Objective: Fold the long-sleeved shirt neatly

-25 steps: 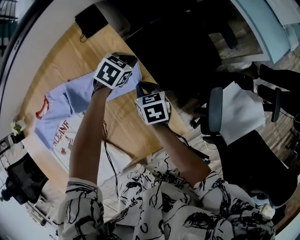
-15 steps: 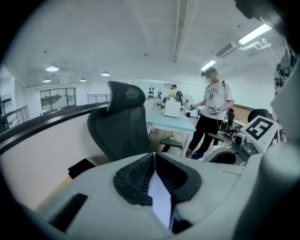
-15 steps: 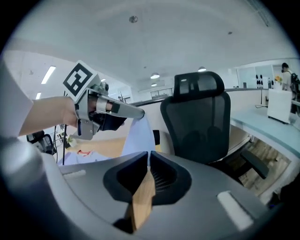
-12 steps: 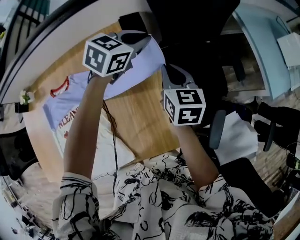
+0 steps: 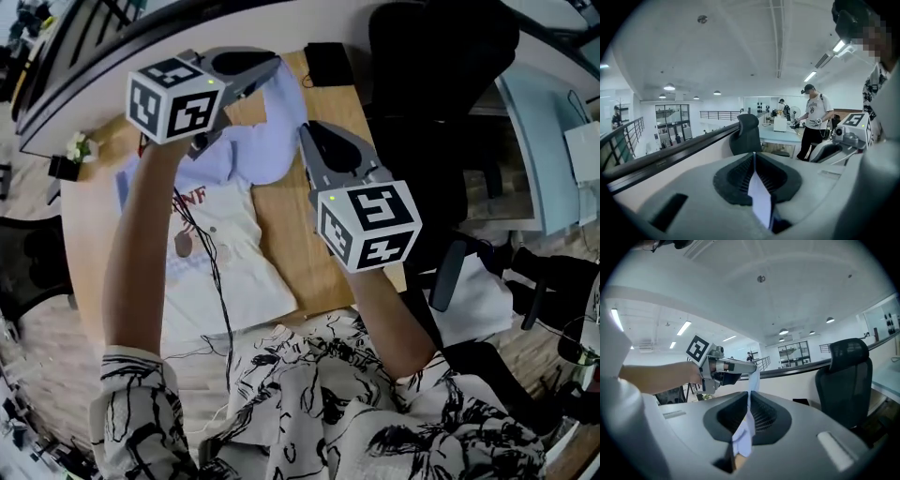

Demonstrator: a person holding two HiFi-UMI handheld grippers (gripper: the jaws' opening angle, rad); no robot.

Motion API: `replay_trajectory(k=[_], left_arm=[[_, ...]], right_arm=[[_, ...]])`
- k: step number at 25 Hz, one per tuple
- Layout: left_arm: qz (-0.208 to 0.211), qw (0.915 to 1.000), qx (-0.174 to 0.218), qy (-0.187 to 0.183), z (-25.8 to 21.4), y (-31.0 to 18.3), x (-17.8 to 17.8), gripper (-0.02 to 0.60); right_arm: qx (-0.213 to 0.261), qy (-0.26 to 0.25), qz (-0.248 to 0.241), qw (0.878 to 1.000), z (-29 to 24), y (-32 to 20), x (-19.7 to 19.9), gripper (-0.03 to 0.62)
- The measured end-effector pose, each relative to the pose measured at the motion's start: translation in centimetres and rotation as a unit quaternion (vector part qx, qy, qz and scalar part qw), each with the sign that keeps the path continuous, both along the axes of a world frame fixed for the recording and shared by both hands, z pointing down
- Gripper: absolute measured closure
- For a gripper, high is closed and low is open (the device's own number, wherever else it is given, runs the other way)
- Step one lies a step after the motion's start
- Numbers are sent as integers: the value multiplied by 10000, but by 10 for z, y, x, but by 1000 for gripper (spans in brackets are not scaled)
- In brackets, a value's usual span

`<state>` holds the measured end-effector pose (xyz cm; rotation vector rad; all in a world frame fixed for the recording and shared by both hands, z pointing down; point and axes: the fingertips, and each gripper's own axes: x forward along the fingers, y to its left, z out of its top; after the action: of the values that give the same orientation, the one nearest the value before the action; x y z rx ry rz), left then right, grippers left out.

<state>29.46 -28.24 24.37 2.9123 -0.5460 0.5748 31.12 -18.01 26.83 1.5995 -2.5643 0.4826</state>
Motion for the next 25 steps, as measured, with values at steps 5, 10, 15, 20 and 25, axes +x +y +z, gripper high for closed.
replay_trajectory(k=[5,10,15,20,25], left_arm=[[-176,9997,19,155,-7,9,-108,557],[-6,10000,-6,-38,5,14,-209,557],[244,9979,53,-593,49,12,-300,557],[334,9979,-96,-551,93,5,-365,557],[626,9914,214,-1129,155,-7,-416,557]], right_arm=[[47,234,-236,9994,-7,10,-101,566],[-116,546,-249,9981,5,13,-200,565],[-282,859,-178,9957,42,10,-294,565],[-510,1160,-185,9918,90,3,-370,565],[-704,1530,-323,9852,142,-12,-422,565]])
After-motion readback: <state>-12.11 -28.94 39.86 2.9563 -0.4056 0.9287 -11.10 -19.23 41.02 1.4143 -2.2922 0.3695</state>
